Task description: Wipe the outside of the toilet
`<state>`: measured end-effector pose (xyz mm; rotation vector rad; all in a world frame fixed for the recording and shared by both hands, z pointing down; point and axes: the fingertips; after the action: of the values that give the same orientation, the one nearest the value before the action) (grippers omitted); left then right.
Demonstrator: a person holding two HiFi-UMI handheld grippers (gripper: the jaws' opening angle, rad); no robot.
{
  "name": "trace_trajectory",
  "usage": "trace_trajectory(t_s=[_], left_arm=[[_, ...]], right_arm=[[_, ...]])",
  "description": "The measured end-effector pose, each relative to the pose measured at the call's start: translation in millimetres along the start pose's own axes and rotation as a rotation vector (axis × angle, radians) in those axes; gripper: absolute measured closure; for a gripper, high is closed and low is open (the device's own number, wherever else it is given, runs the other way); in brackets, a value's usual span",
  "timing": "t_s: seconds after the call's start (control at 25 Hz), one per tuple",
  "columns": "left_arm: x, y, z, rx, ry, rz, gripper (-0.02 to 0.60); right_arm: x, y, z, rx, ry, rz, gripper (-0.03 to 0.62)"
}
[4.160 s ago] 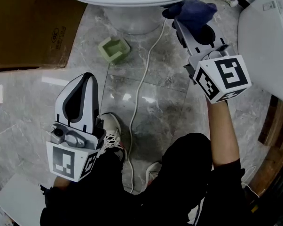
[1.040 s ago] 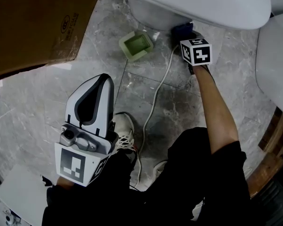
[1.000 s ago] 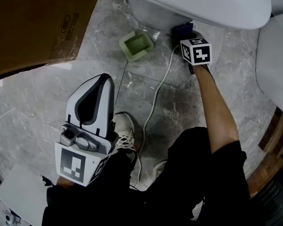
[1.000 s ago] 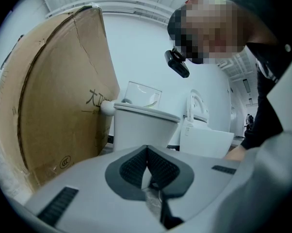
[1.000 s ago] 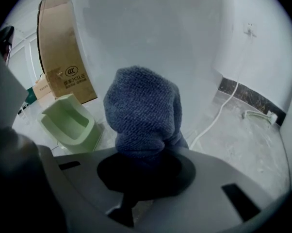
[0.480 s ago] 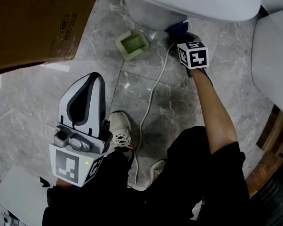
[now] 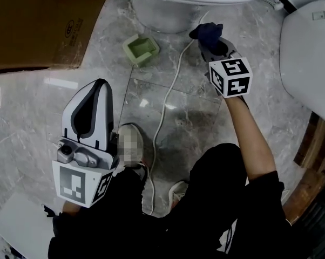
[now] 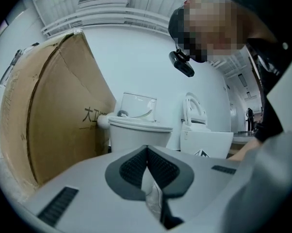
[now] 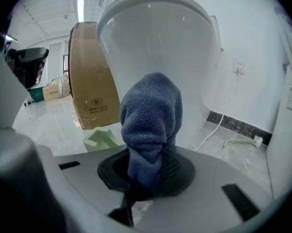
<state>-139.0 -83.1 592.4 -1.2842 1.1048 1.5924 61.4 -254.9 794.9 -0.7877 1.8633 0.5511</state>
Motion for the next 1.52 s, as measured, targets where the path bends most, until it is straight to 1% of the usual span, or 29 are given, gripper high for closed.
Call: trace_trajectory(t_s=[0.16,0.28,0.36,0.56,0.68,0.84,0.92,1.12,1.24,1.36,1.52], left_arm=[[3,-9,3,-0.004,0.004,-0.014,0.583],[0,-7,12,0.026,0.02,-0.007,0.583],[3,-5,16,0.044,0.014,0.0,0.583],[15,-6,22,0.065,-0.013,-0.016,0.583],[16,-11,23,0.055,-0.015,-0.027,0.583],[18,-15,26,0.056,-0.013,-0.051,0.583],[20,-19,27,0.049,-0.017,-0.059,0.583],[26,-23,30,0.022,-0.016,-0.072,0.581],[30,-17,33,0.034,-0.013,-0.105,0.578],[42,-7,35,0.063,-0.022,-0.123,0.575],[55,-6,34,0.083,-0.027,-0.132,0.575]], right_arm=[[37,8,39,0.011,-0.103,-0.001,0.528],[62,10,74,-0.003,-0.185,0.016,0.528],[77,11,96,-0.017,-0.236,0.02,0.527],[101,10,145,-0.069,-0.331,0.065,0.528],[114,10,172,-0.092,-0.383,0.071,0.528],[121,11,198,-0.118,-0.431,0.079,0.528],[125,10,212,-0.127,-0.463,0.064,0.528],[132,2,247,-0.188,-0.521,0.066,0.528],[130,-2,262,-0.222,-0.534,0.057,0.528],[128,-8,276,-0.252,-0.548,0.038,0.528],[136,-14,299,-0.294,-0.611,0.024,0.528]])
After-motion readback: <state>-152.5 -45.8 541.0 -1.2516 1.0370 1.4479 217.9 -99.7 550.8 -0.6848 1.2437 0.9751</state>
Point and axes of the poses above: the fingertips, and each gripper's own axes: z backward along the fingers, y to its left, x out of its top, and after that the axes turned 10 degrees about -y, right-handed
